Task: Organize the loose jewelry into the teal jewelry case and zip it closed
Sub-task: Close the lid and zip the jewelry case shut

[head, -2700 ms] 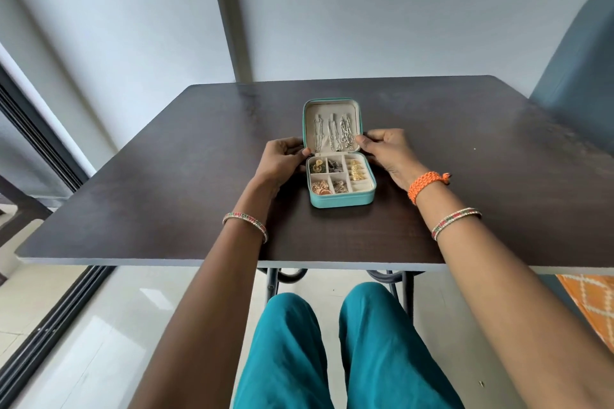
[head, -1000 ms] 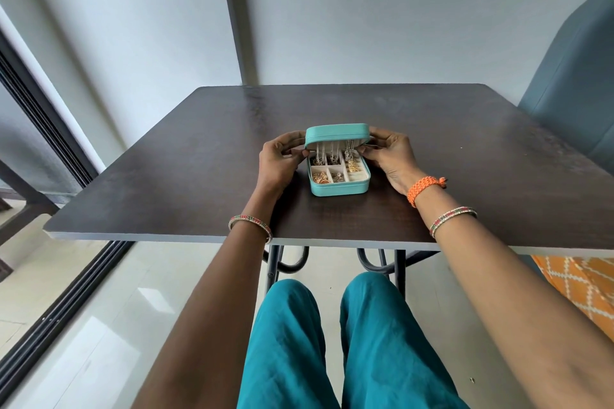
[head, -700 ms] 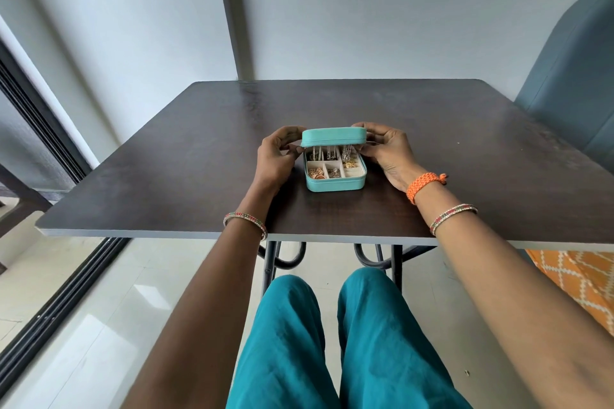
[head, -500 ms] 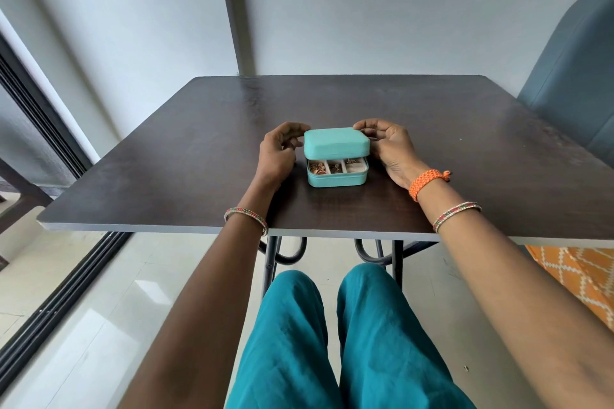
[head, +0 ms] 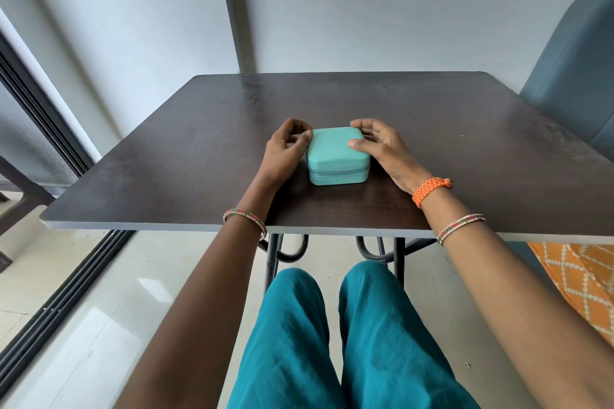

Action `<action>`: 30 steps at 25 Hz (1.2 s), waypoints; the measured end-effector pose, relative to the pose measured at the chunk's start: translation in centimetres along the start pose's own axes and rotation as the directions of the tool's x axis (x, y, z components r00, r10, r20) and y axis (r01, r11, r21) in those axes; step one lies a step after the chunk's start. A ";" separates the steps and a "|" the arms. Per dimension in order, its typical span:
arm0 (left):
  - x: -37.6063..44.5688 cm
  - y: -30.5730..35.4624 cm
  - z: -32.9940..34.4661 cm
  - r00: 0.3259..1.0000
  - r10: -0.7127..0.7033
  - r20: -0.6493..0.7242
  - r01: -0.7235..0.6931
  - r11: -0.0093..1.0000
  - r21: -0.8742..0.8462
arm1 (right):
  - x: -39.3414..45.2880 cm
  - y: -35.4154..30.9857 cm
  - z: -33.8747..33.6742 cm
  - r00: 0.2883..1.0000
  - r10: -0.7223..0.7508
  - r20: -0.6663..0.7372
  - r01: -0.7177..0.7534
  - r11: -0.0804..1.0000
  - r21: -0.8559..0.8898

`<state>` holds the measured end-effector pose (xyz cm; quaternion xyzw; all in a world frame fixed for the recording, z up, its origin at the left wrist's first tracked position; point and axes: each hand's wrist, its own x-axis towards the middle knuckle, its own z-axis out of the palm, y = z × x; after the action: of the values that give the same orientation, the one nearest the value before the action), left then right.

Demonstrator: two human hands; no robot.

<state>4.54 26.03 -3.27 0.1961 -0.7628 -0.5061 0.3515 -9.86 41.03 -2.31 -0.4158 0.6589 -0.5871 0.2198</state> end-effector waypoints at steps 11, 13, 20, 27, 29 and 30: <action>2.0 0.9 -1.4 0.938 -0.159 0.307 0.139 0.986 0.087 | -0.5 -0.4 0.3 0.999 -0.015 0.037 0.016 1.000 -0.024; 2.5 0.9 -1.5 0.923 -0.139 0.358 0.061 0.973 0.221 | -0.9 -0.8 0.4 0.991 0.009 0.137 0.007 0.993 -0.117; 3.0 -1.2 -1.6 0.980 -0.060 0.188 -0.005 0.944 0.331 | -0.8 -1.0 -0.4 0.919 0.079 0.387 0.003 0.978 -0.206; 2.8 -1.1 -1.2 0.992 -0.087 0.096 0.052 0.946 0.320 | -0.3 -0.6 -1.4 0.945 0.016 0.328 0.035 0.988 -0.151; 2.3 -0.7 -0.9 0.996 -0.064 0.065 0.032 0.912 0.409 | -0.2 -0.6 -1.8 0.937 0.031 0.348 0.016 0.991 -0.131; 2.1 -0.3 -0.8 0.999 -0.033 0.042 0.011 0.895 0.446 | -0.2 -0.6 -2.0 0.935 0.032 0.353 0.009 0.993 -0.115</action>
<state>3.69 23.98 -2.66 0.2675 -0.8645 -0.3267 0.2727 -11.12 42.40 -1.33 -0.5230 0.6435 -0.4623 0.3142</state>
